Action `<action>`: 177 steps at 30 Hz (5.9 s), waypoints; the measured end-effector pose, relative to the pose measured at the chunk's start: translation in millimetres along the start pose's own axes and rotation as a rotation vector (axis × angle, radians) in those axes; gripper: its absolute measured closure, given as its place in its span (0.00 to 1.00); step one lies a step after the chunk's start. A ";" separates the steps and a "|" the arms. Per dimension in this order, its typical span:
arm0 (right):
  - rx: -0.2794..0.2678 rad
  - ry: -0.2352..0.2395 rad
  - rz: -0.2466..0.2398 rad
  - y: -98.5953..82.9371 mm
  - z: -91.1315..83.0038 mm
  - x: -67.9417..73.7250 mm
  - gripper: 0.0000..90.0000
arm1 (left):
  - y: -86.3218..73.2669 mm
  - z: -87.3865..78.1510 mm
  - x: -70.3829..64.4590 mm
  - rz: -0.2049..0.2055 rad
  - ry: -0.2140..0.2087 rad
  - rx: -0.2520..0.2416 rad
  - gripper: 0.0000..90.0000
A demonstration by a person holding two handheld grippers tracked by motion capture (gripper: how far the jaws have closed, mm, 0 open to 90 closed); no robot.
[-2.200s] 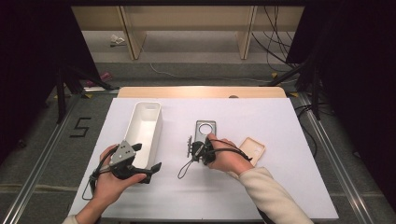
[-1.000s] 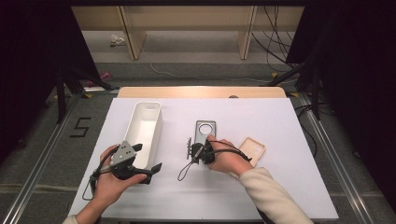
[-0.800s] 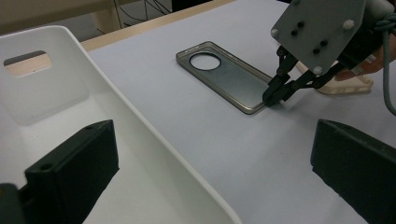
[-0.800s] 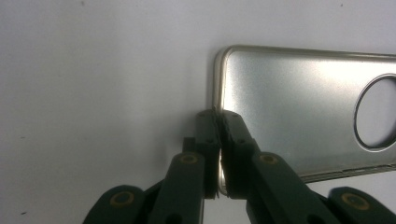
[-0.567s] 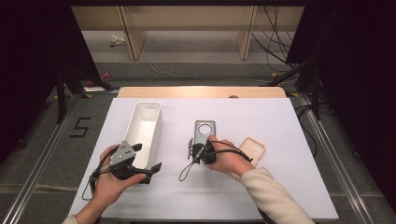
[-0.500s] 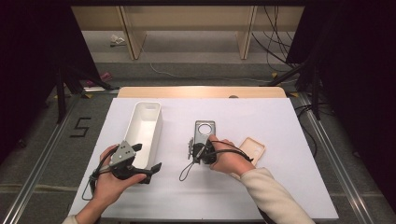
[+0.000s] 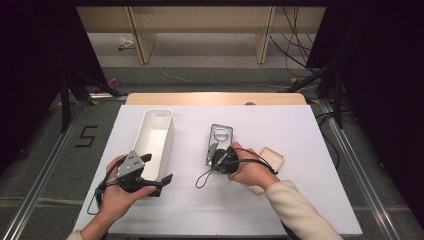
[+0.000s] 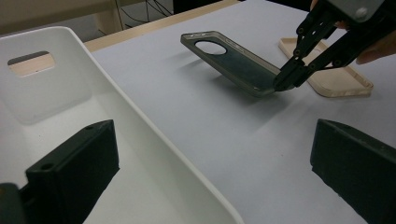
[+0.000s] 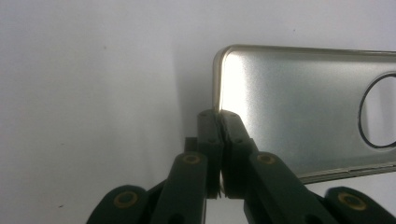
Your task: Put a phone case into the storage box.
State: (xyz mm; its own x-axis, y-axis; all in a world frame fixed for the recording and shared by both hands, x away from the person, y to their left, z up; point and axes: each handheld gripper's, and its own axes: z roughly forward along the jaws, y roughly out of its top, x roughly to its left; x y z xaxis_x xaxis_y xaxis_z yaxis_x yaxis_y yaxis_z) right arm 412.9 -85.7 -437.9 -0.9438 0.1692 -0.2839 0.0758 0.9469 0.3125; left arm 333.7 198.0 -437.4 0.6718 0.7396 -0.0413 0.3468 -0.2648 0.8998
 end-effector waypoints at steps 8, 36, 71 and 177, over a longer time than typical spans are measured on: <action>-0.131 0.018 0.059 -10.9 -16.5 1.8 0.98 | 0.1 -0.3 0.2 0.000 0.001 -0.002 0.01; -0.318 0.076 0.103 -40.2 -54.5 36.5 0.98 | 11.2 6.0 -6.0 -0.033 -0.006 -0.001 0.03; -0.341 0.026 0.039 -34.1 -66.9 56.4 0.99 | 123.4 149.6 -5.8 -0.314 -0.125 0.334 0.50; -0.614 -0.114 0.635 -125.5 -83.0 26.7 0.19 | 107.9 26.1 26.0 -0.130 -0.105 -0.235 0.91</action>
State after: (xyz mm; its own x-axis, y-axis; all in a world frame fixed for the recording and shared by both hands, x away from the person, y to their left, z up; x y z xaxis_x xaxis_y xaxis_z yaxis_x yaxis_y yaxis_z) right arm 351.5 -222.6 -409.5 -0.7422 0.6695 0.0300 0.3573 0.3575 0.8629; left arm 405.6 172.4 -352.7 0.7003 0.6863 -0.1964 0.2812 -0.0124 0.9596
